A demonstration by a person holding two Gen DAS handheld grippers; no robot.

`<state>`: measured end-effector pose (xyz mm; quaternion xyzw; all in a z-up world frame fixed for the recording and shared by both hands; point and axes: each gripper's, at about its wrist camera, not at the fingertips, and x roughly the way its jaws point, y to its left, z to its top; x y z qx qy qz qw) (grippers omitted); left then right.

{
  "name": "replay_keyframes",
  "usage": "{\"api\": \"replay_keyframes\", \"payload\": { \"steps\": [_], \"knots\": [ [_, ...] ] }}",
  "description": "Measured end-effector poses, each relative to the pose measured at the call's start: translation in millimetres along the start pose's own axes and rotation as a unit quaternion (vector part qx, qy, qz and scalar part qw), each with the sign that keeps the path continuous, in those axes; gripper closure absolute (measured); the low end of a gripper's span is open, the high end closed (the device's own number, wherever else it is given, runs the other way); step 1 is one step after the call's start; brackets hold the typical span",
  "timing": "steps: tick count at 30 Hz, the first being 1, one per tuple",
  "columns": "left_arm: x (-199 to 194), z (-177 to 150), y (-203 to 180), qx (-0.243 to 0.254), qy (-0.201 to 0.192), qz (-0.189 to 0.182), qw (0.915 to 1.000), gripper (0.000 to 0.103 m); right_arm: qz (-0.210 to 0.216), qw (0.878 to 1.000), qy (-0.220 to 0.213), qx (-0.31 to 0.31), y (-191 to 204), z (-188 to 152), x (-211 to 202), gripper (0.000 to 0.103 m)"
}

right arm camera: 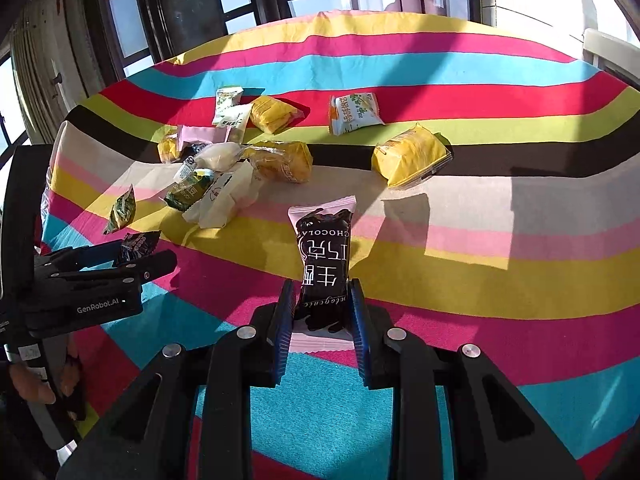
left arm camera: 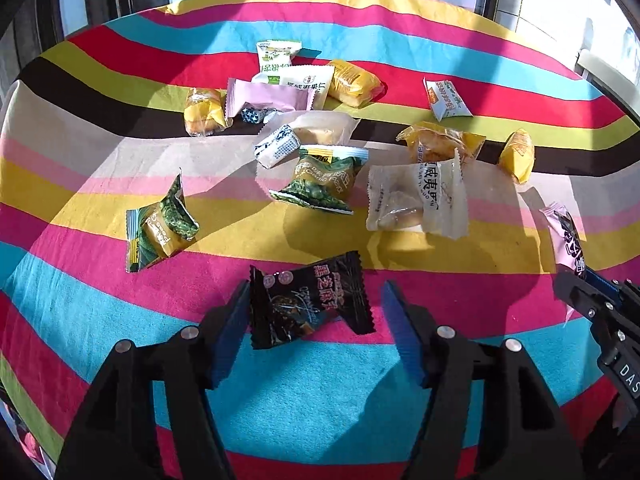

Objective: Organize snacks
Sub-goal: 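Grasp the black chocolate pack with the left tool while the right tool grasps another black chocolate pack, then carry both black packs to the white box and open both tools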

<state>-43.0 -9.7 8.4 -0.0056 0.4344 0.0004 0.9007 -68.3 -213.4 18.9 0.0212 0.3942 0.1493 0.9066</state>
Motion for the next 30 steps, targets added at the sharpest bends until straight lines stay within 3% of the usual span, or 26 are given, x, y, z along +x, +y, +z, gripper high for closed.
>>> {"api": "replay_keyframes", "payload": {
  "steps": [2, 8, 16, 20, 24, 30],
  "knots": [
    [-6.9, -6.6, 7.4, -0.022, -0.010, -0.062, 0.9978, 0.063, 0.004, 1.000, -0.006, 0.005, -2.1, -0.8, -2.6, 0.076],
    [-19.0, -19.5, 26.9, -0.058, -0.027, -0.114, 0.9914, 0.065, 0.014, 0.999, -0.024, 0.025, -9.6, -2.0, -9.5, 0.076],
    [-33.0, -23.6, 33.0, -0.069, -0.073, -0.139, 0.9852, 0.065, 0.016, 0.999, -0.032, 0.037, -13.4, -0.8, -11.3, 0.076],
    [-53.6, -29.6, 42.0, -0.073, -0.127, -0.163, 0.9757, 0.064, 0.038, 0.997, -0.050, 0.036, -12.2, -2.8, -19.4, 0.076],
    [-73.6, -41.7, 59.0, -0.080, -0.143, -0.182, 0.9697, 0.063, 0.077, 0.995, -0.045, 0.037, 4.8, -11.9, -30.9, 0.076],
    [-111.7, -67.1, 106.0, -0.087, -0.170, -0.147, 0.9706, 0.063, 0.121, 0.991, -0.043, -0.025, 65.3, -17.3, -44.3, 0.076]
  ]
}}
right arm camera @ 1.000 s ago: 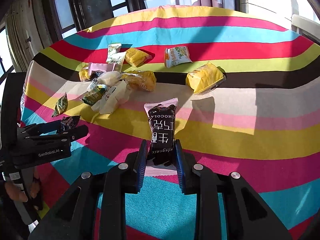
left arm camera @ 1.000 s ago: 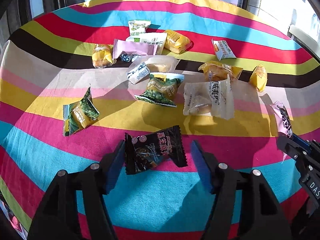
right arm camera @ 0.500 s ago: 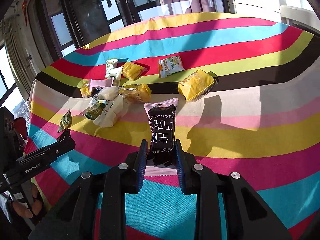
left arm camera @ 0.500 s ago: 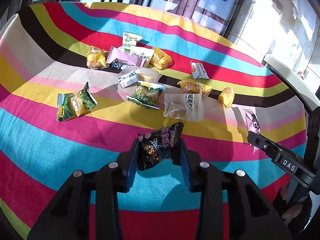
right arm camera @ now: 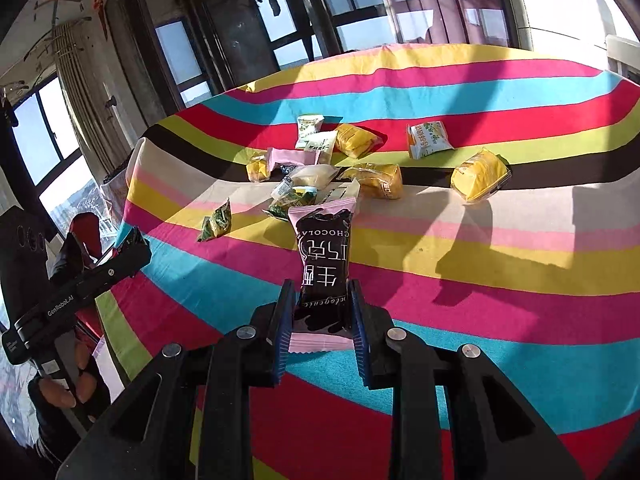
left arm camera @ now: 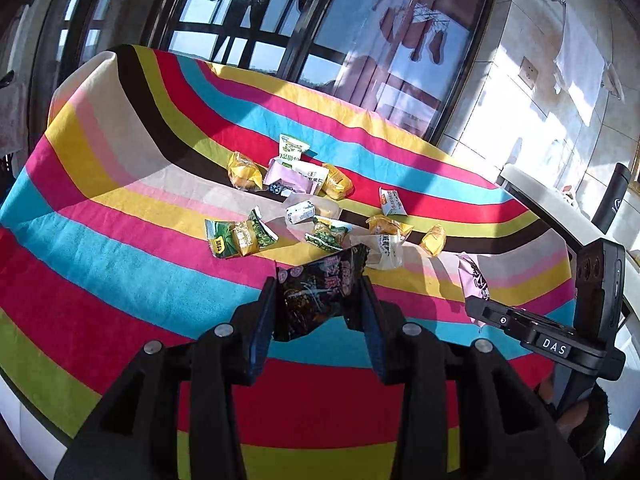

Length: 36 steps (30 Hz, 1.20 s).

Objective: Organize snacks
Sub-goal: 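Carry both black packs to the white box and open both tools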

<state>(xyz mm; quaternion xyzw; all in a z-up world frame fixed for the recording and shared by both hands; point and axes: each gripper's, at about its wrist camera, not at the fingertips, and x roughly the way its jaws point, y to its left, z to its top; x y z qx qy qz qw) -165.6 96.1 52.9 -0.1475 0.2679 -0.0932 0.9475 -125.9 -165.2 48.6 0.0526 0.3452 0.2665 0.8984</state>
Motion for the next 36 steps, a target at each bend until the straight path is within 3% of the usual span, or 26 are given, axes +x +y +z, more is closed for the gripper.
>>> {"api": "replay_keyframes", "payload": {
  "steps": [5, 9, 18, 24, 29, 32, 36],
  "knots": [
    [-42.1, -13.7, 38.9, -0.012, -0.013, 0.049, 0.9987, 0.062, 0.031, 0.998, 0.020, -0.046, 47.4, -8.0, 12.5, 0.076],
    [-69.5, -28.9, 73.5, -0.048, -0.020, 0.075, 0.9959, 0.062, 0.050, 0.995, 0.048, -0.076, 79.7, -20.8, 26.8, 0.076],
    [-115.6, -59.7, 144.1, -0.113, -0.029, 0.149, 0.9819, 0.062, 0.116, 0.976, 0.078, -0.168, 163.2, -44.0, 36.1, 0.076],
    [-124.5, -88.3, 175.5, -0.148, 0.000, 0.185, 0.9715, 0.062, 0.163, 0.946, 0.122, -0.251, 225.2, -74.3, 49.9, 0.075],
    [-120.8, -117.1, 193.6, -0.174, 0.038, 0.222, 0.9587, 0.062, 0.185, 0.905, 0.178, -0.340, 273.1, -115.5, 71.1, 0.075],
    [-122.2, -129.9, 206.9, -0.192, 0.053, 0.244, 0.9490, 0.062, 0.185, 0.886, 0.199, -0.376, 291.8, -132.6, 86.9, 0.075],
    [-131.5, -139.6, 226.8, -0.223, 0.057, 0.275, 0.9337, 0.055, 0.181, 0.876, 0.210, -0.395, 308.6, -146.1, 103.6, 0.073]
  ]
}}
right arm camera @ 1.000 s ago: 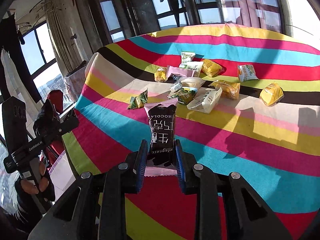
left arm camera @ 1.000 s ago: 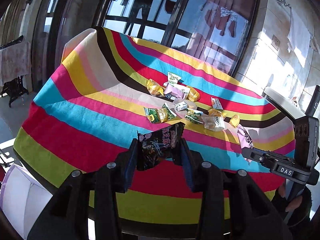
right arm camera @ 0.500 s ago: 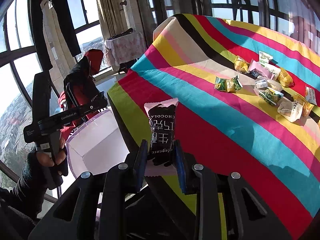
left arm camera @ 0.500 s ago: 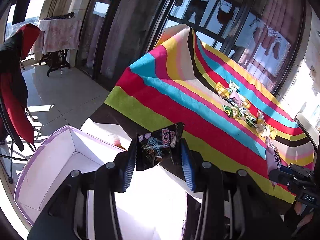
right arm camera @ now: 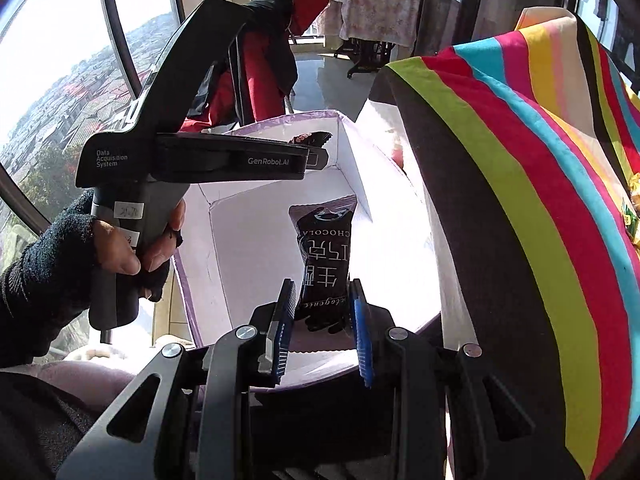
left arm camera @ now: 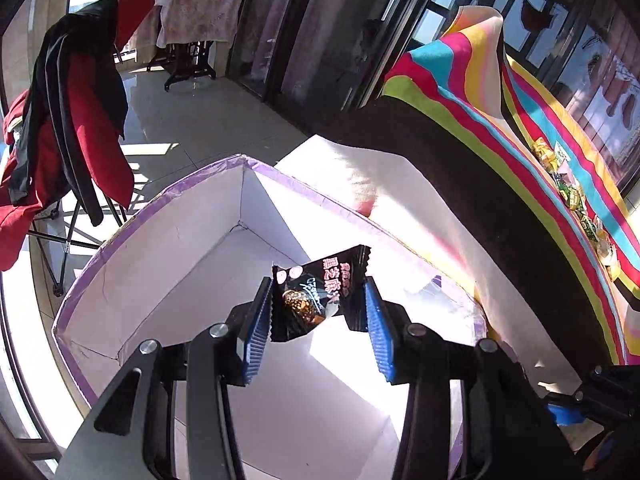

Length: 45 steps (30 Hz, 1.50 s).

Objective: Organize snacks
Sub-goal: 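Carry both black packs to the white box and open both tools, then return both tools to the table above the remaining snacks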

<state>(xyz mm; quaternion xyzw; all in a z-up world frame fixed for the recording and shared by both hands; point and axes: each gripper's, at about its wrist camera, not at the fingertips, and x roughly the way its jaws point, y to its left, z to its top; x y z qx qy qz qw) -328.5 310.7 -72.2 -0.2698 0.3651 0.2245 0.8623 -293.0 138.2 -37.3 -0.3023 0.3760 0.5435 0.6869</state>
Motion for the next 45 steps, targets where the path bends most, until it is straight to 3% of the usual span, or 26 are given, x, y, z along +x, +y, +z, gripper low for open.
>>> {"api": "replay_keyframes", "payload": {
  "steps": [2, 3, 4, 5, 8, 12, 18, 23, 26, 31, 33, 36, 39, 42, 45],
  "knots": [
    [1.4, 1.2, 11.0, -0.020, 0.004, 0.025, 0.9995, 0.035, 0.010, 1.000, -0.002, 0.009, 1.1, 0.3, 1.9, 0.069],
    [0.5, 2.1, 16.9, -0.033, 0.002, 0.035, 0.9988, 0.016, 0.015, 1.000, -0.007, 0.013, -0.1, -0.5, -0.7, 0.063],
    [-1.7, 3.1, 22.8, -0.047, -0.004, 0.040, 0.9981, 0.008, 0.017, 0.999, -0.020, 0.020, -2.8, -1.5, -7.2, 0.049],
    [-3.6, 4.5, 27.0, -0.061, -0.010, 0.047, 0.9970, 0.008, 0.017, 0.999, -0.033, 0.028, -5.5, -3.0, -15.2, 0.042],
    [-7.8, 8.6, 28.5, -0.072, -0.022, 0.053, 0.9958, 0.007, 0.011, 0.996, -0.067, 0.052, -23.9, -7.5, -42.0, 0.041],
    [-17.3, 18.4, -0.3, -0.060, -0.056, 0.036, 0.9960, 0.006, -0.003, 0.989, -0.119, 0.092, -52.6, -28.8, -87.1, 0.036],
    [-31.1, 30.8, -89.6, 0.050, -0.097, -0.034, 0.9934, 0.002, -0.085, 0.966, -0.173, 0.174, -107.2, -69.0, -144.9, 0.027],
    [-26.5, 34.1, -172.4, 0.145, -0.076, -0.103, 0.9812, 0.002, -0.170, 0.933, -0.182, 0.260, -163.2, -109.4, -171.5, 0.021],
    [-16.4, 39.8, -216.6, 0.173, -0.045, -0.143, 0.9734, 0.002, -0.193, 0.909, -0.175, 0.324, -198.6, -140.5, -181.7, 0.020],
    [11.2, 56.6, -280.4, 0.211, -0.026, -0.135, 0.9677, 0.002, -0.196, 0.870, -0.179, 0.415, -239.2, -186.0, -194.5, 0.016],
    [29.7, 65.3, -301.8, 0.215, -0.010, -0.124, 0.9687, 0.002, -0.171, 0.856, -0.191, 0.450, -250.4, -196.1, -197.5, 0.016],
    [56.8, 75.0, -320.1, 0.200, 0.006, -0.120, 0.9725, 0.002, -0.173, 0.844, -0.187, 0.471, -257.9, -201.6, -197.6, 0.016],
    [67.0, 84.5, -321.2, 0.162, 0.003, -0.121, 0.9793, 0.002, -0.193, 0.846, -0.169, 0.468, -262.2, -193.6, -194.0, 0.016],
    [66.9, 90.0, -300.4, 0.106, 0.004, -0.139, 0.9845, 0.002, -0.200, 0.855, -0.152, 0.453, -272.3, -178.5, -185.7, 0.016],
    [72.8, 94.7, -291.8, 0.079, 0.030, -0.162, 0.9831, 0.002, -0.203, 0.854, -0.135, 0.460, -297.6, -163.2, -175.3, 0.016]
  ]
}}
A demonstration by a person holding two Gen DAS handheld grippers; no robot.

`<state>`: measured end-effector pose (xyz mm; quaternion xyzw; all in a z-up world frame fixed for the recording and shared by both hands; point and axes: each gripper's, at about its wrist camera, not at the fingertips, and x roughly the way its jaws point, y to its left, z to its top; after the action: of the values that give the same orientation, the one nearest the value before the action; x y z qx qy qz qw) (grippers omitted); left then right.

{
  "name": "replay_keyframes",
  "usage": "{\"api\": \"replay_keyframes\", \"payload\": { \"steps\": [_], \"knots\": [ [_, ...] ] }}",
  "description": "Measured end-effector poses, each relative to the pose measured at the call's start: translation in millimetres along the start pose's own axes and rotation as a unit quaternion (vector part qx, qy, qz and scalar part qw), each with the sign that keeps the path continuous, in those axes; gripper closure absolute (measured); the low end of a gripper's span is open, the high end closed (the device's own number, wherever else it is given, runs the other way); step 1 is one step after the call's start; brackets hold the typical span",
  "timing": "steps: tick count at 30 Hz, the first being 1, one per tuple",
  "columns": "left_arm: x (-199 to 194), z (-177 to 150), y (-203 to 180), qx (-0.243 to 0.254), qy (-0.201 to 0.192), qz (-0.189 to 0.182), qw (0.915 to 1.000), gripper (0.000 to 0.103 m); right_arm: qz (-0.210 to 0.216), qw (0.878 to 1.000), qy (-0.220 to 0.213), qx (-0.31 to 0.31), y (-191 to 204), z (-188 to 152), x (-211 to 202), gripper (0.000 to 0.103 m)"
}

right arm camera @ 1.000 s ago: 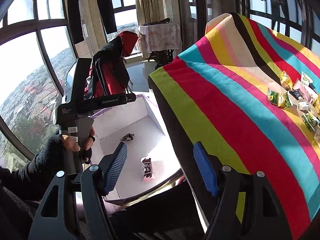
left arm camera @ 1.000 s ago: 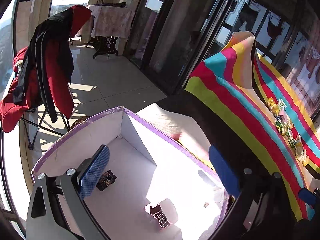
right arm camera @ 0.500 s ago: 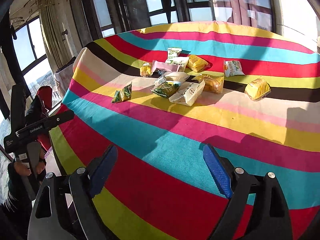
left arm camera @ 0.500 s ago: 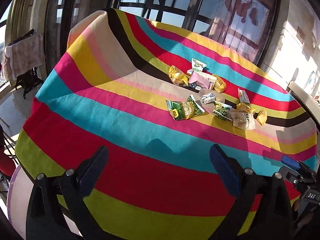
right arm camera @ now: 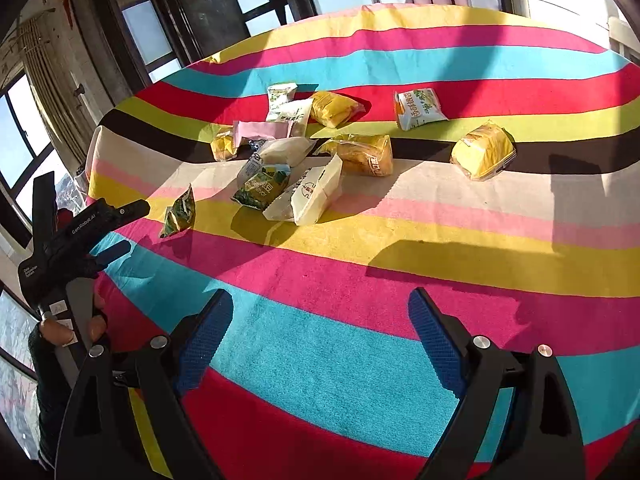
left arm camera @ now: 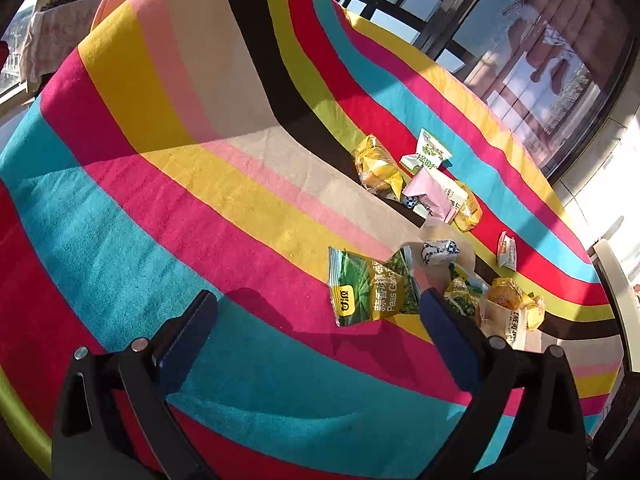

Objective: Organize snacks
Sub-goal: 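Return both tools to the table above the remaining snacks, then grasp the green pea snack bag with the left tool while the right tool grasps a clear pastry bag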

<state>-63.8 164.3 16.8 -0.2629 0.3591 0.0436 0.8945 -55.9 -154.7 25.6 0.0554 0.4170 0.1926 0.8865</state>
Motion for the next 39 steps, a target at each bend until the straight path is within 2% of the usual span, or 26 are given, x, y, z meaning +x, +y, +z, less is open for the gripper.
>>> {"api": "replay_keyframes", "payload": {
  "steps": [1, 2, 6, 10, 13, 14, 15, 16, 17, 19, 21, 23, 27, 32, 36, 39],
  "knots": [
    [5.8, -2.6, 2.5, -0.005, 0.023, -0.003, 0.9997, 0.002, -0.004, 1.000, 0.002, 0.005, 0.3, 8.4, 6.6, 0.016],
    [-3.7, -2.4, -1.0, 0.009, 0.004, 0.000, 1.0000, 0.002, -0.010, 1.000, 0.006, 0.011, 1.0, 17.1, 14.1, 0.016],
    [-8.7, -11.6, -6.4, 0.039, 0.012, 0.005, 0.9991, 0.002, -0.040, 0.999, 0.009, 0.013, 11.6, 42.6, 39.3, 0.016],
    [-3.9, -9.0, -8.1, 0.040, 0.015, 0.006, 0.9991, 0.002, -0.092, 0.995, 0.043, -0.006, 30.4, 49.1, 72.1, 0.016],
    [-3.0, -9.7, -10.1, 0.045, 0.015, 0.010, 0.9988, 0.002, -0.137, 0.989, 0.043, -0.042, 43.2, 48.8, 88.9, 0.015],
    [-3.2, -9.5, -9.6, 0.044, 0.014, 0.008, 0.9989, 0.002, -0.139, 0.988, 0.044, -0.042, 42.7, 49.0, 89.1, 0.017],
    [-3.2, -9.5, -9.2, 0.043, 0.014, 0.007, 0.9990, 0.002, -0.129, 0.990, 0.044, -0.040, 40.7, 47.8, 88.2, 0.018],
    [-3.0, -9.5, -9.0, 0.043, 0.014, 0.007, 0.9990, 0.002, -0.119, 0.991, 0.038, -0.043, 39.0, 46.4, 84.8, 0.026],
    [-3.1, -9.5, -9.1, 0.043, 0.014, 0.007, 0.9989, 0.002, -0.112, 0.992, 0.031, -0.052, 38.2, 44.1, 79.6, 0.046],
    [-2.8, -9.4, -8.5, 0.043, 0.014, 0.007, 0.9989, 0.002, -0.102, 0.993, 0.027, -0.061, 32.9, 36.8, 69.5, 0.053],
    [-2.9, -9.4, -8.3, 0.044, 0.014, 0.007, 0.9989, 0.002, -0.075, 0.995, 0.020, -0.063, 25.7, 26.8, 53.1, 0.059],
    [-2.9, -9.6, -8.0, 0.044, 0.014, 0.008, 0.9989, 0.002, -0.052, 0.996, 0.014, -0.067, 17.1, 15.1, 35.0, 0.059],
    [-2.5, -9.5, -8.7, 0.047, 0.015, 0.011, 0.9987, 0.002, -0.043, 0.997, 0.000, -0.067, -0.7, -4.8, 7.1, 0.059],
    [0.1, -10.0, -14.5, 0.061, 0.022, 0.027, 0.9976, 0.002, -0.021, 0.999, -0.019, -0.036, -14.2, -8.4, -3.2, 0.059],
    [8.8, -12.2, -27.9, 0.099, 0.041, 0.071, 0.9917, 0.002, -0.006, 1.000, -0.014, -0.021, -19.6, -7.9, -1.8, 0.058],
    [23.2, -15.2, -44.4, 0.145, 0.068, 0.133, 0.9781, 0.002, 0.002, 1.000, -0.015, -0.015, -21.8, -8.1, -2.9, 0.058]
  ]
}}
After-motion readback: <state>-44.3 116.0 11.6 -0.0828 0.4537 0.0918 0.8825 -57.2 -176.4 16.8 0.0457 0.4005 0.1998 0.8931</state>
